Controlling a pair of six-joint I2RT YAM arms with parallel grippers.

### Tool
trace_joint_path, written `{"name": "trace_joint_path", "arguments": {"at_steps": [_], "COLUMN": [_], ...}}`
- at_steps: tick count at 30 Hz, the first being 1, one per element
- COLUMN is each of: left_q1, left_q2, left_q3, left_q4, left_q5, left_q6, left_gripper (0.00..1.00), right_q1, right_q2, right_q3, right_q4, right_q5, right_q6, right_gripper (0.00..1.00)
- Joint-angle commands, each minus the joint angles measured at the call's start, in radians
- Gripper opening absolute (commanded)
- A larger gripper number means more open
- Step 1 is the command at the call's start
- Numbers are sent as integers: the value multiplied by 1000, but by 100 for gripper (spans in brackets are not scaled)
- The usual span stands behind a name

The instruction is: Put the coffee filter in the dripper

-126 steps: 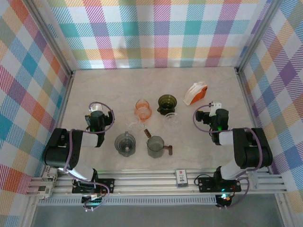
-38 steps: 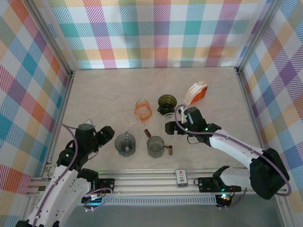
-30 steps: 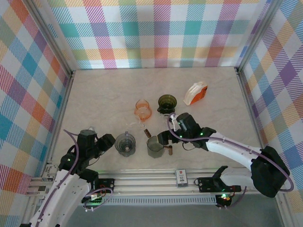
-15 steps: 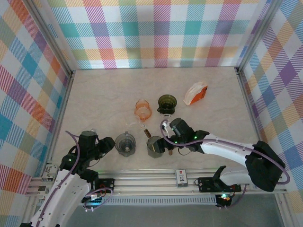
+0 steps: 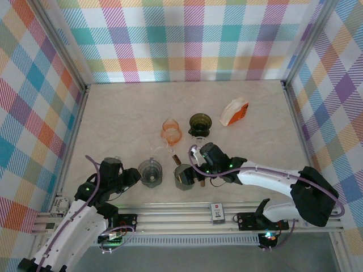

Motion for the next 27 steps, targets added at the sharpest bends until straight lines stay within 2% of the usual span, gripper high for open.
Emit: {"name": "trace_joint_path", "arguments": {"at_steps": [1,8,16,22,27], "left_q1": [-33,-121,-188,-202,-216], "left_q2": [21,122,173,194,163], "left_q3": [-6,16,55,95,176], "left_q4": [35,78,80,41,-30], "left_q5": [-33,-111,-151,-147,-129], "left_q6": [-19,-24,-38,-40,-34], "left_gripper": [42,38,19,0,0], "right_q1": [1,-56,-106,-128,-146], "right_q2": [-67,-171,-244,-288,-316], "right_q3": [10,-32,-70,-84,-89], "right_q4": [-6,-75,-130,-155,-187], "right_q5": [82,149,206,246,303], "right_q6": [20,28,49,55,62], "right_gripper": [92,94,95,95,95]}}
